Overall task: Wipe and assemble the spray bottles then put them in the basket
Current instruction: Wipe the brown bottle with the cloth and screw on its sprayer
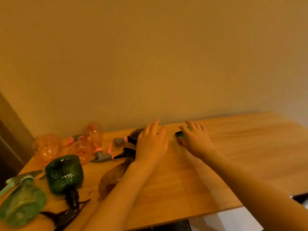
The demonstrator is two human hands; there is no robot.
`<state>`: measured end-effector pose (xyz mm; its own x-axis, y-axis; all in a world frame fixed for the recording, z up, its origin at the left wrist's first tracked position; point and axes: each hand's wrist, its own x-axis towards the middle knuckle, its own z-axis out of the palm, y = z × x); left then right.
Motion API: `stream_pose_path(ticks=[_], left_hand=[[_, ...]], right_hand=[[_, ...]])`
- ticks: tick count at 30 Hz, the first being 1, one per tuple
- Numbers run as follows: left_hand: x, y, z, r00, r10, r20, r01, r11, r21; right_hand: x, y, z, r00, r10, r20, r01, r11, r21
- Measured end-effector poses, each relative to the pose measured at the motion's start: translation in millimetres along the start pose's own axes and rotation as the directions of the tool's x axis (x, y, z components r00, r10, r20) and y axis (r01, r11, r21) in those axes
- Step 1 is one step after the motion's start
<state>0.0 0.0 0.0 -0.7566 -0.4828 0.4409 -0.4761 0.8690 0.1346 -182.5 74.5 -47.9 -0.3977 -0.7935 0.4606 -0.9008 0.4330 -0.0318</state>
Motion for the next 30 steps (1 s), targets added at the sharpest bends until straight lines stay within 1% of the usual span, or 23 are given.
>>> stream_pose_path(ticks=[1, 3, 5, 7, 9, 12, 14, 17, 21, 24, 28, 30], left_hand=[[0, 1, 4, 0.999, -0.018, 0.05, 0.017, 1.0, 0.016], [-2, 4, 10, 1.0, -0.016, 0.008, 0.016, 1.0, -0.001], [-5, 5, 19, 1.0, -0.008, 0.009, 0.008, 1.0, -0.004], [-9, 6, 28, 0.996, -0.02, 0.089, 0.022, 0.999, -0.024], [-14, 5, 33, 0.986, -0.032, 0.163, 0.037, 0.999, -0.03], [-23, 5, 40, 0.965, -0.041, 0.26, 0.045, 0.999, -0.009], [-29, 3, 50, 0.95, -0.057, 0.306, 0.059, 0.998, 0.004], [-34, 1, 63, 0.937, -0.091, 0.338, 0.093, 0.996, 0.01], [-41, 2, 73, 0.926, -0.113, 0.361, 0.125, 0.992, -0.01], [-46, 0, 76, 0.933, -0.116, 0.34, 0.134, 0.99, -0.032], [-47, -2, 77, 0.943, -0.117, 0.311, 0.147, 0.986, -0.075], [-48, -2, 77, 0.949, -0.114, 0.294, 0.145, 0.986, -0.087]], right_hand=[[1, 5, 6, 1.0, 0.008, 0.03, -0.008, 1.0, 0.021], [0, 13, 16, 0.995, 0.04, 0.093, -0.043, 0.999, 0.032], [-3, 21, 26, 0.978, 0.097, 0.183, -0.111, 0.992, 0.064], [-7, 26, 34, 0.962, 0.15, 0.228, -0.188, 0.97, 0.156], [-10, 28, 40, 0.964, 0.156, 0.214, -0.206, 0.95, 0.233], [-13, 28, 43, 0.971, 0.168, 0.171, -0.212, 0.935, 0.285], [-15, 29, 43, 0.968, 0.176, 0.181, -0.224, 0.928, 0.299], [-23, 30, 42, 0.979, 0.142, 0.149, -0.181, 0.94, 0.291], [-42, 24, 34, 0.987, 0.087, 0.133, -0.129, 0.928, 0.351], [-59, 19, 27, 0.984, 0.061, 0.165, -0.122, 0.915, 0.385], [-79, 9, 20, 0.988, 0.007, 0.155, -0.081, 0.875, 0.477], [-86, 4, 18, 0.986, -0.037, 0.161, -0.04, 0.892, 0.451]])
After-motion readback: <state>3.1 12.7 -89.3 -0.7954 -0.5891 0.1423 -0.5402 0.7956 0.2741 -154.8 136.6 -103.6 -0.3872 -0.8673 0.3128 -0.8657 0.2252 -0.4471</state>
